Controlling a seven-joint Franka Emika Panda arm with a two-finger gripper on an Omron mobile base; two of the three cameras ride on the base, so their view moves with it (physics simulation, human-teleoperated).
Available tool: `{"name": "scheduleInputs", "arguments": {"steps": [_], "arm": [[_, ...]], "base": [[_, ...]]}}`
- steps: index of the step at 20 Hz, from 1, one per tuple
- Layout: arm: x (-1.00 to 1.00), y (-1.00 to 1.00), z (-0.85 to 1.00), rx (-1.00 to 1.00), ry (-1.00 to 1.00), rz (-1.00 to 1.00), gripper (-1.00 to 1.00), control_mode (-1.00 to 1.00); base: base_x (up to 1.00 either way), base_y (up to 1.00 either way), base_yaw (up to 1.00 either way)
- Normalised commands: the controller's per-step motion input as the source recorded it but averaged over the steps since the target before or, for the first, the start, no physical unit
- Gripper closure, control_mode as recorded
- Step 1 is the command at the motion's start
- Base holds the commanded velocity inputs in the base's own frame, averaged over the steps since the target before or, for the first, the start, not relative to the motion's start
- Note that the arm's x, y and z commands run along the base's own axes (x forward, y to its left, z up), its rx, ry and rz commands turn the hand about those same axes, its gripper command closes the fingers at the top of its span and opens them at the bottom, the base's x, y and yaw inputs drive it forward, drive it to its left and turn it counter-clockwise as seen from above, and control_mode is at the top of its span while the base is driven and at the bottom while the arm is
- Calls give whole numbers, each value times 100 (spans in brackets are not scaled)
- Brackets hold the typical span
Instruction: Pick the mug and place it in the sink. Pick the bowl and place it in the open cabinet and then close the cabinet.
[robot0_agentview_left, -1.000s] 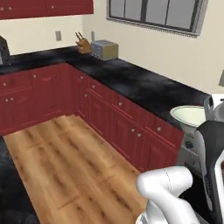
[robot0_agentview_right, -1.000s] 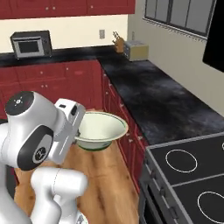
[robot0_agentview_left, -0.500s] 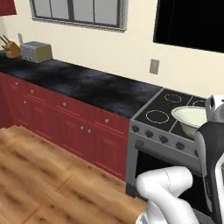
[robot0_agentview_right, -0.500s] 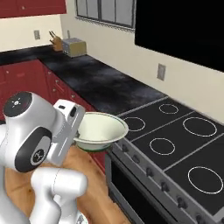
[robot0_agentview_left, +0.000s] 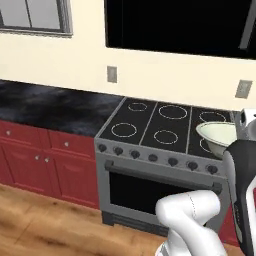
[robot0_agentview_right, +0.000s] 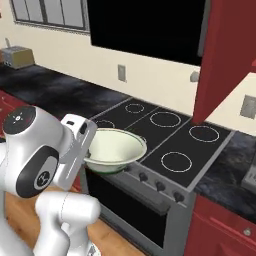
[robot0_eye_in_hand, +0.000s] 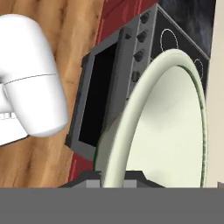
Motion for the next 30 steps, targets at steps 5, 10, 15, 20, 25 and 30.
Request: {"name": "scheduleInputs", "arguments": {"steps": [5,10,15,20,25,30], "arm": [[0,0,0,0,0,0,100,100],[0,0,0,0,0,0,100,100],[0,0,0,0,0,0,100,100],[0,0,0,0,0,0,100,100],[0,0,0,0,0,0,100,100],[0,0,0,0,0,0,100,100]], "base": [[-57,-2,-45],[-47,-14,-40],[-45,-34,-27],[-21,-69,-9],[-16,-86,-3],[0,-76,-2]]}}
